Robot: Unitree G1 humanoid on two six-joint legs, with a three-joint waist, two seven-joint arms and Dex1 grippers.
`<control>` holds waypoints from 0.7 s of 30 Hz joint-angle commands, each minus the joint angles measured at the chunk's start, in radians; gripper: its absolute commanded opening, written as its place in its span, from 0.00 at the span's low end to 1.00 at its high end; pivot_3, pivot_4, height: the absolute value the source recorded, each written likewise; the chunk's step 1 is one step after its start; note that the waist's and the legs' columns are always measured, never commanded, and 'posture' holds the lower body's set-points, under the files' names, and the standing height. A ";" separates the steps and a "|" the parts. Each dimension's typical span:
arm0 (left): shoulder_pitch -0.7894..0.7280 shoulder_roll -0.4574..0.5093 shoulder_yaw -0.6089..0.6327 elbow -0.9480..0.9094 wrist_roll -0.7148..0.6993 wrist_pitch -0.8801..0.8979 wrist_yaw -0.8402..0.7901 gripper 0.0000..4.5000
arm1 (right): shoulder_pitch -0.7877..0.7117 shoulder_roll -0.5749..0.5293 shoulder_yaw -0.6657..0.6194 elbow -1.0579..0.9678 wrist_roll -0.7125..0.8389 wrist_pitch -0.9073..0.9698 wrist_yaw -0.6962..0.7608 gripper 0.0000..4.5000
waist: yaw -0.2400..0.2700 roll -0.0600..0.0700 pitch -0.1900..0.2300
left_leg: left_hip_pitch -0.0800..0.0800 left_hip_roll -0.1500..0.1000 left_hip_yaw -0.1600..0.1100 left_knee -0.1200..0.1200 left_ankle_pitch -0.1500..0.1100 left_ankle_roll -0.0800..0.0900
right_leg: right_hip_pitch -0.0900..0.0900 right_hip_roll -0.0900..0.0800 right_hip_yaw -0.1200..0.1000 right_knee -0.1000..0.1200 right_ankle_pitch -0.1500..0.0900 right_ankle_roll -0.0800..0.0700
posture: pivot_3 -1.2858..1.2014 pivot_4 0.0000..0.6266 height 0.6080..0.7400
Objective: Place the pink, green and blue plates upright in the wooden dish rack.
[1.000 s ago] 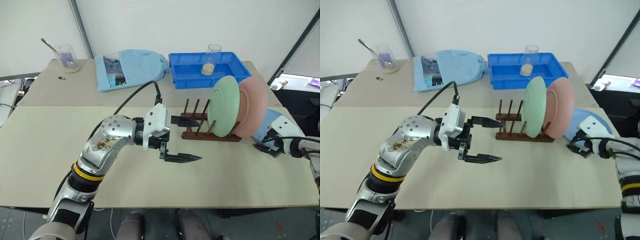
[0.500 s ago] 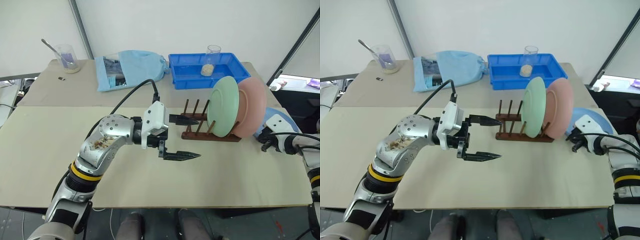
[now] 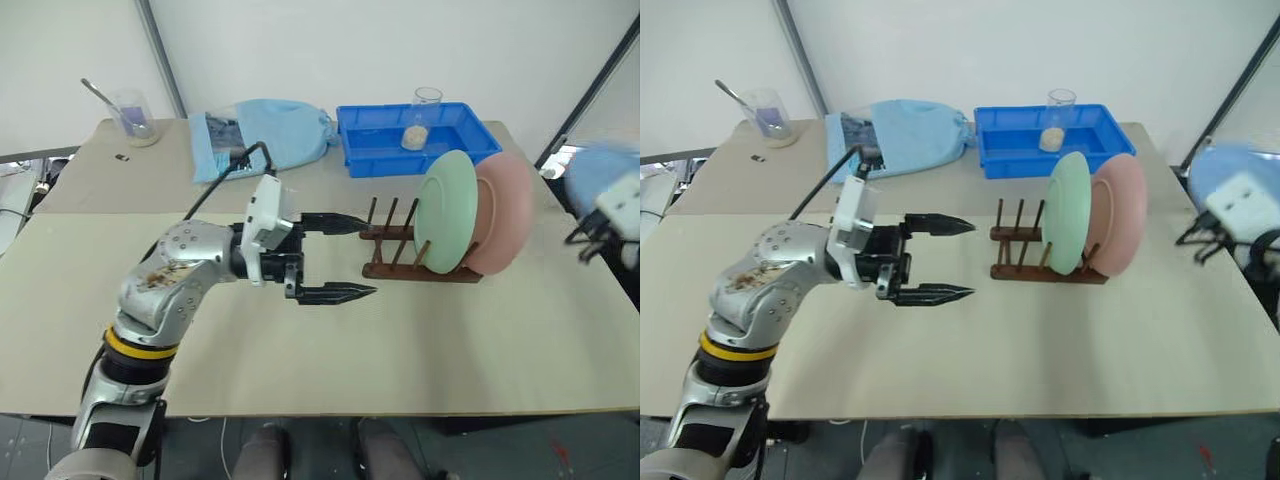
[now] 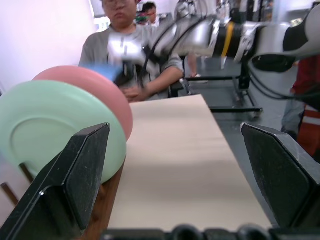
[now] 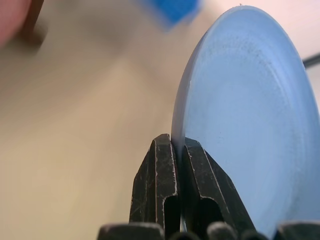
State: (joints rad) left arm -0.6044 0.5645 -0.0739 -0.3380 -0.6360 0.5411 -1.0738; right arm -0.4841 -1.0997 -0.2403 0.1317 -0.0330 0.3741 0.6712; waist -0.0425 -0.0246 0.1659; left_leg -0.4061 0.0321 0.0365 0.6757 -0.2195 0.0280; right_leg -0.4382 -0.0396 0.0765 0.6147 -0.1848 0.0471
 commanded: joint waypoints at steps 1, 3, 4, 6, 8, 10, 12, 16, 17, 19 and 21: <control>0.013 0.059 0.052 0.024 0.052 -0.033 0.019 1.00 | -0.155 0.019 -0.045 -0.156 0.074 0.043 -0.028 0.00 | -0.007 0.000 0.000 | 0.000 0.000 0.000 0.000 0.000 0.000 | 0.000 0.001 0.000 0.000 0.000 0.000 | 0.52 0.24 1.00; 0.023 0.106 0.041 0.065 0.130 -0.108 0.001 1.00 | -0.285 0.100 -0.021 -0.212 0.156 0.071 -0.027 0.00 | -0.012 0.000 0.000 | 0.002 0.002 -0.001 0.000 0.000 0.000 | 0.001 0.002 0.000 0.001 -0.001 -0.003 | 0.52 0.24 1.00; 0.026 0.120 0.036 0.080 0.154 -0.135 -0.008 1.00 | -0.334 0.143 -0.015 -0.237 0.199 0.088 -0.023 0.00 | -0.011 0.000 0.000 | 0.002 0.002 -0.001 0.000 0.000 0.000 | 0.001 0.003 0.000 0.001 -0.002 -0.006 | 0.52 0.24 1.00; 0.029 0.125 0.035 0.093 0.161 -0.151 -0.013 1.00 | -0.415 0.263 -0.028 -0.307 0.355 0.190 -0.020 0.00 | -0.010 0.000 0.000 | 0.001 0.002 -0.001 0.000 0.000 0.000 | 0.000 0.003 0.000 0.001 -0.002 -0.006 | 0.52 0.24 1.00; 0.030 0.121 0.037 0.085 0.152 -0.149 -0.013 1.00 | -0.451 0.390 -0.073 -0.394 0.576 0.348 -0.037 0.00 | -0.003 -0.001 0.000 | -0.001 0.002 -0.002 -0.001 0.000 0.000 | 0.000 0.003 -0.001 0.001 0.000 -0.004 | 0.52 0.24 1.00; 0.034 0.117 0.043 0.074 0.139 -0.137 -0.011 1.00 | -0.455 0.469 -0.125 -0.449 0.729 0.471 -0.090 0.00 | 0.008 -0.001 0.000 | -0.003 0.002 -0.004 -0.001 0.000 0.000 | -0.001 0.002 -0.002 0.001 0.003 -0.010 | 0.52 0.24 1.00; 0.047 0.122 0.051 0.056 0.124 -0.121 -0.014 1.00 | -0.416 0.526 -0.176 -0.503 0.894 0.580 -0.155 0.00 | 0.026 0.000 0.000 | -0.009 0.001 -0.006 -0.001 0.000 0.000 | -0.004 0.000 -0.006 0.000 0.003 -0.010 | 0.52 0.24 1.00; 0.068 0.132 0.056 0.043 0.126 -0.135 -0.018 1.00 | -0.301 0.578 -0.231 -0.575 1.133 0.706 -0.295 0.00 | 0.044 -0.001 0.000 | -0.014 0.000 -0.007 -0.001 -0.001 0.002 | -0.005 -0.005 -0.008 -0.003 0.003 -0.008 | 0.52 0.24 1.00; 0.068 0.130 0.054 0.044 0.129 -0.139 -0.017 1.00 | -0.274 0.571 -0.238 -0.580 1.165 0.718 -0.318 0.00 | 0.044 -0.001 0.000 | -0.015 -0.001 -0.006 0.000 -0.001 0.002 | -0.005 -0.006 -0.008 -0.003 0.004 -0.007 | 0.52 0.24 1.00; 0.064 0.125 0.050 0.047 0.126 -0.139 -0.015 1.00 | -0.230 0.555 -0.247 -0.586 1.226 0.735 -0.362 0.00 | 0.042 -0.001 0.000 | -0.016 -0.001 -0.006 0.002 -0.001 0.002 | -0.005 -0.006 -0.007 -0.005 0.005 -0.006 | 0.52 0.24 1.00; 0.056 0.119 0.045 0.052 0.125 -0.139 -0.016 1.00 | -0.188 0.535 -0.242 -0.592 1.280 0.755 -0.397 0.00 | 0.040 -0.001 0.000 | -0.016 -0.002 -0.006 0.003 -0.001 0.002 | -0.005 -0.006 -0.007 -0.005 0.005 -0.005 | 0.52 0.24 1.00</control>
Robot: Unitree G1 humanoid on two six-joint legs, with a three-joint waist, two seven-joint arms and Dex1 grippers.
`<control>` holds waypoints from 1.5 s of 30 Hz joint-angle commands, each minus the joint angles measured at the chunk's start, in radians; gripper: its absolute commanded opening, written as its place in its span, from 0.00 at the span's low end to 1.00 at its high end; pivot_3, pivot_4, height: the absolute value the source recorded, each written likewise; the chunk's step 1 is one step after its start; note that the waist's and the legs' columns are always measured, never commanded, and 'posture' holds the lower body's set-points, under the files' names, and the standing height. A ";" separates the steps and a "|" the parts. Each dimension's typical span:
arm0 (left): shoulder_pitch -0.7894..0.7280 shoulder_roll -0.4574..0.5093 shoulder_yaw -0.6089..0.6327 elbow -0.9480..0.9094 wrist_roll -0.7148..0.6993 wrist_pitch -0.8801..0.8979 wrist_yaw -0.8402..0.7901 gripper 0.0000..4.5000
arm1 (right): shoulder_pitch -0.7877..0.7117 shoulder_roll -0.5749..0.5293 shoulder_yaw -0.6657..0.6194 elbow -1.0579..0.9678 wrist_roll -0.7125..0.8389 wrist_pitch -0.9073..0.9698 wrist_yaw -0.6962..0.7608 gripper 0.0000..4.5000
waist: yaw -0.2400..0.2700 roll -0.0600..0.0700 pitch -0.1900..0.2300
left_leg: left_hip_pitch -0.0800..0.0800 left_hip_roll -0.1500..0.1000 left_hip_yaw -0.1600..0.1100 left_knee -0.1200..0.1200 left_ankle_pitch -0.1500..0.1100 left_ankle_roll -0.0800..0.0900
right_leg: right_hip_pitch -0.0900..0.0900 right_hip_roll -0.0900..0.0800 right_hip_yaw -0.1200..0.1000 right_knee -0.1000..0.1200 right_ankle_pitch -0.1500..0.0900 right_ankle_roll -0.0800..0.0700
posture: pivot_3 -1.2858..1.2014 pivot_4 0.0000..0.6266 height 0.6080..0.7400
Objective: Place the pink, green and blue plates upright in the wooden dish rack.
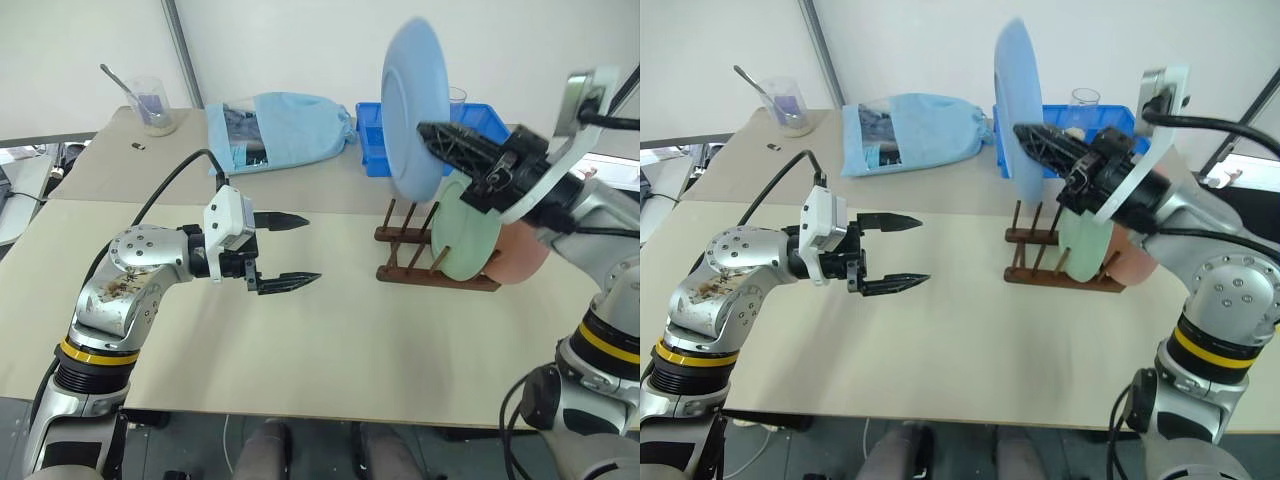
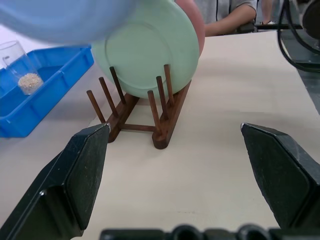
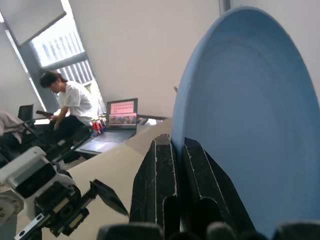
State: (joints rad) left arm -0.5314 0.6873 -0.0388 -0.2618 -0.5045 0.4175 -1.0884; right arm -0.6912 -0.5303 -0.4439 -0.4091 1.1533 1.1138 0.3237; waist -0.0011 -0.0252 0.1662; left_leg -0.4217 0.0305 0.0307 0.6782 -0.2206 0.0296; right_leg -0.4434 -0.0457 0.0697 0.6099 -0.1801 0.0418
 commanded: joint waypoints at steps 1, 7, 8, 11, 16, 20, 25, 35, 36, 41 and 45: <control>-0.021 -0.007 0.007 -0.022 -0.006 -0.016 -0.002 1.00 | 0.036 -0.042 -0.034 -0.050 0.122 0.020 -0.070 0.00 | -0.003 0.000 0.000 | 0.001 0.000 0.000 0.000 0.000 0.000 | 0.000 0.001 0.000 0.001 0.000 0.000 | 0.52 0.24 1.00; -0.045 -0.033 -0.012 -0.011 -0.001 -0.019 -0.006 1.00 | 0.080 -0.040 -0.015 -0.027 0.230 -0.009 -0.213 0.00 | -0.026 0.000 0.000 | 0.007 0.002 0.000 0.000 0.001 0.000 | 0.004 0.005 0.000 0.003 -0.003 -0.001 | 0.52 0.24 1.00; -0.049 -0.037 -0.015 -0.010 0.000 -0.020 -0.006 1.00 | 0.084 -0.035 -0.009 -0.027 0.258 -0.014 -0.239 0.00 | -0.029 0.000 0.000 | 0.008 0.003 0.000 -0.001 0.001 0.000 | 0.004 0.006 0.000 0.003 -0.003 -0.002 | 0.52 0.24 1.00; -0.054 -0.043 -0.018 -0.008 0.003 -0.022 -0.005 1.00 | 0.088 -0.030 0.010 -0.033 0.327 -0.038 -0.304 0.00 | -0.034 0.000 0.000 | 0.008 0.003 -0.001 -0.002 0.001 0.000 | 0.003 0.007 0.000 0.004 -0.002 -0.001 | 0.52 0.24 1.00; -0.053 -0.045 -0.016 -0.012 0.001 -0.018 -0.006 1.00 | 0.088 -0.040 0.039 -0.034 0.423 -0.093 -0.381 0.00 | -0.037 0.000 0.000 | 0.007 0.003 -0.001 -0.002 0.001 0.000 | 0.003 0.007 0.001 0.002 -0.002 -0.002 | 0.52 0.24 1.00; -0.053 -0.046 -0.015 -0.011 0.003 -0.020 -0.004 1.00 | 0.115 -0.051 0.071 -0.034 0.432 -0.118 -0.414 0.00 | -0.036 0.000 0.000 | 0.007 0.003 -0.001 -0.001 0.001 0.000 | 0.003 0.007 0.001 0.002 -0.002 -0.001 | 0.52 0.24 1.00; -0.054 -0.052 -0.017 -0.012 0.006 -0.022 0.000 1.00 | 0.137 -0.048 0.103 -0.026 0.422 -0.152 -0.431 0.00 | -0.038 0.000 0.000 | 0.007 0.003 -0.001 -0.001 0.001 0.000 | 0.003 0.007 0.001 0.002 -0.002 -0.001 | 0.52 0.24 1.00; -0.054 -0.059 -0.011 -0.008 0.007 -0.022 0.000 1.00 | 0.111 -0.022 0.157 0.031 0.367 -0.213 -0.484 0.00 | -0.038 0.000 0.000 | 0.007 0.003 -0.001 -0.002 0.001 0.000 | 0.003 0.007 0.001 0.002 -0.002 -0.001 | 0.52 0.24 1.00; -0.053 -0.060 -0.010 -0.008 0.005 -0.021 0.001 1.00 | 0.107 -0.022 0.159 0.038 0.367 -0.213 -0.487 0.00 | -0.038 0.000 0.000 | 0.007 0.003 -0.001 -0.002 0.001 0.000 | 0.003 0.007 0.001 0.002 -0.002 -0.001 | 0.52 0.24 1.00; -0.053 -0.064 -0.007 -0.008 0.001 -0.020 0.002 1.00 | 0.078 -0.026 0.174 0.087 0.363 -0.203 -0.510 0.00 | -0.038 0.000 0.000 | 0.007 0.003 0.000 -0.002 0.001 0.000 | 0.003 0.007 0.001 0.002 -0.002 -0.001 | 0.52 0.24 1.00; -0.052 -0.065 -0.004 -0.013 0.000 -0.016 0.007 1.00 | 0.064 -0.033 0.179 0.088 0.333 -0.207 -0.497 0.25 | -0.038 0.000 0.000 | 0.006 0.003 -0.001 -0.002 0.001 0.000 | 0.003 0.007 0.001 0.002 -0.002 -0.001 | 0.52 0.24 1.00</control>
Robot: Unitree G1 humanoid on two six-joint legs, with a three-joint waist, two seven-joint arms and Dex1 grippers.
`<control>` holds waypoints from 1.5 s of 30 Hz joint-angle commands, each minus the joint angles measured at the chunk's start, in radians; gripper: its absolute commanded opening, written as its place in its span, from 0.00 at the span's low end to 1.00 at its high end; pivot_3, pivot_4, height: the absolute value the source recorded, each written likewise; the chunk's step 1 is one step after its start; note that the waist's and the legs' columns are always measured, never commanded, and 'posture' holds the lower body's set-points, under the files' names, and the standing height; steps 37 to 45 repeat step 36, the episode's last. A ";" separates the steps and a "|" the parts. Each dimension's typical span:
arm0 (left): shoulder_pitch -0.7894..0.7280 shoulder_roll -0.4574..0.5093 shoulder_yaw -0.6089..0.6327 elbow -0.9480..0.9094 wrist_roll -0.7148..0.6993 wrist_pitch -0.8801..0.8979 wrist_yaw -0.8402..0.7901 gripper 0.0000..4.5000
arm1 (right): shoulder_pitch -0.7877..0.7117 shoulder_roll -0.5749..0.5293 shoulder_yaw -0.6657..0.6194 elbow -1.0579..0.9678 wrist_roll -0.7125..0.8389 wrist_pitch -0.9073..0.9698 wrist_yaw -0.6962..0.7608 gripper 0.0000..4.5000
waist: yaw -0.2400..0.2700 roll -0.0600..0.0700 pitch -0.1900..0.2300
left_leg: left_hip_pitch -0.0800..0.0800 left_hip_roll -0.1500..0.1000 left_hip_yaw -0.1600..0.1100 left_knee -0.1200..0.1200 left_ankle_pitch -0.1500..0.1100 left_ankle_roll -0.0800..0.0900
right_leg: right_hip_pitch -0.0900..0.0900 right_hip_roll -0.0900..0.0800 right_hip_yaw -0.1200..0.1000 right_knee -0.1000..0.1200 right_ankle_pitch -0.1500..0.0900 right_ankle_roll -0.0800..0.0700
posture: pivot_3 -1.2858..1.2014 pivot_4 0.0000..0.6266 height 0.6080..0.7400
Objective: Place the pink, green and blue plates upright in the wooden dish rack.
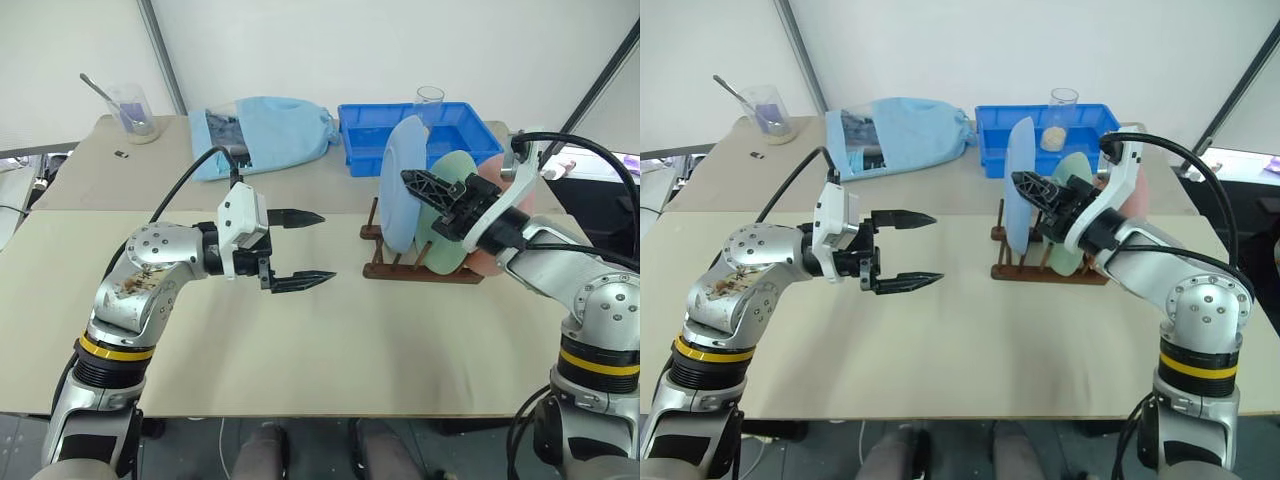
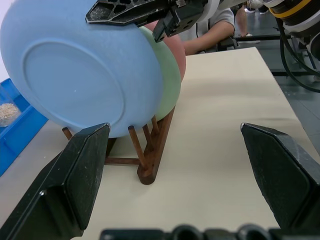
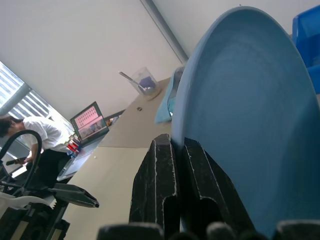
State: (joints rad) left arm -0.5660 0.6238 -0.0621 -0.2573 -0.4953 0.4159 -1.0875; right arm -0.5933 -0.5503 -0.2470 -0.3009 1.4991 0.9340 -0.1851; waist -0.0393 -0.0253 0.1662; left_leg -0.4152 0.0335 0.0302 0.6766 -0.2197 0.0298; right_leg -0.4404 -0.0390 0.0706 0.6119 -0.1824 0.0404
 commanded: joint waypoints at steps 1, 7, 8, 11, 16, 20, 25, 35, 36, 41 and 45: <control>-0.017 -0.002 0.019 -0.019 -0.009 -0.014 0.008 1.00 | -0.036 -0.014 -0.016 -0.024 -0.022 -0.028 0.016 0.31 | 0.000 0.000 0.000 | 0.000 0.000 0.000 0.000 0.000 0.000 | 0.000 0.000 0.000 0.000 0.000 0.000 | 0.52 0.24 1.00; -0.018 -0.007 0.017 -0.015 -0.007 -0.014 0.017 1.00 | -0.066 -0.039 -0.013 -0.034 -0.150 -0.048 0.057 0.77 | 0.000 0.000 0.000 | 0.000 0.000 0.000 0.000 0.000 0.000 | 0.000 0.000 0.000 0.000 0.000 0.000 | 0.52 0.24 1.00; -0.019 -0.008 0.018 -0.013 -0.007 -0.014 0.019 1.00 | -0.077 -0.048 -0.016 -0.033 -0.174 -0.052 0.068 0.86 | 0.000 0.000 0.000 | 0.000 0.000 0.000 0.000 0.000 0.000 | 0.000 0.000 0.000 0.000 0.000 0.000 | 0.52 0.24 1.00; -0.016 -0.005 0.018 -0.014 -0.005 -0.009 0.024 1.00 | -0.095 -0.113 -0.010 -0.045 -0.267 -0.053 0.146 1.00 | 0.000 0.000 0.000 | 0.000 0.000 0.000 0.000 0.000 0.000 | 0.000 0.000 0.000 0.000 0.000 0.000 | 0.52 0.24 1.00; 0.008 0.053 0.013 -0.020 0.073 -0.013 0.054 1.00 | 0.000 -0.413 -0.004 -0.175 -0.452 -0.094 0.556 1.00 | 0.014 0.000 0.000 | -0.001 0.000 0.000 -0.001 0.000 0.000 | -0.001 -0.001 0.000 -0.001 -0.001 0.000 | 0.52 0.24 1.00; 0.060 0.148 0.015 -0.019 0.152 -0.024 0.053 1.00 | 0.184 -0.608 -0.094 -0.206 -0.596 -0.198 0.853 1.00 | 0.018 0.000 0.000 | 0.001 0.000 0.001 -0.002 -0.001 0.002 | -0.001 -0.001 -0.001 -0.001 -0.006 0.003 | 0.52 0.24 1.00; 0.175 0.250 0.075 -0.056 0.186 -0.035 0.050 1.00 | 0.484 -0.719 -0.312 -0.183 -0.767 -0.257 1.182 1.00 | 0.025 0.000 0.000 | 0.001 0.000 0.002 -0.001 -0.001 0.002 | -0.001 -0.003 0.000 0.000 -0.009 -0.001 | 0.52 0.24 1.00; 0.311 0.258 0.161 -0.101 0.157 -0.009 0.109 1.00 | 0.723 -0.672 -0.449 -0.077 -1.047 -0.458 1.379 1.00 | 0.027 -0.002 0.000 | 0.005 0.000 0.006 0.001 -0.001 0.001 | 0.001 -0.006 0.000 0.000 -0.008 0.000 | 0.52 0.24 1.00; 0.314 0.255 0.165 -0.105 0.137 -0.001 0.099 1.00 | 0.715 -0.658 -0.446 -0.066 -1.050 -0.464 1.370 1.00 | 0.027 -0.002 0.000 | 0.006 0.000 0.006 0.001 -0.001 0.001 | 0.001 -0.006 0.000 0.000 -0.008 0.000 | 0.52 0.24 1.00; 0.314 0.255 0.165 -0.105 0.137 -0.001 0.099 1.00 | 0.715 -0.658 -0.446 -0.066 -1.050 -0.464 1.370 1.00 | 0.027 -0.002 0.000 | 0.006 0.000 0.006 0.001 -0.001 0.001 | 0.001 -0.006 0.000 0.000 -0.008 0.000 | 0.52 0.24 1.00; 0.314 0.255 0.165 -0.105 0.137 -0.001 0.099 1.00 | 0.715 -0.658 -0.446 -0.066 -1.050 -0.464 1.370 1.00 | 0.027 -0.002 0.000 | 0.006 0.000 0.006 0.001 -0.001 0.001 | 0.001 -0.006 0.000 0.000 -0.008 0.000 | 0.52 0.24 1.00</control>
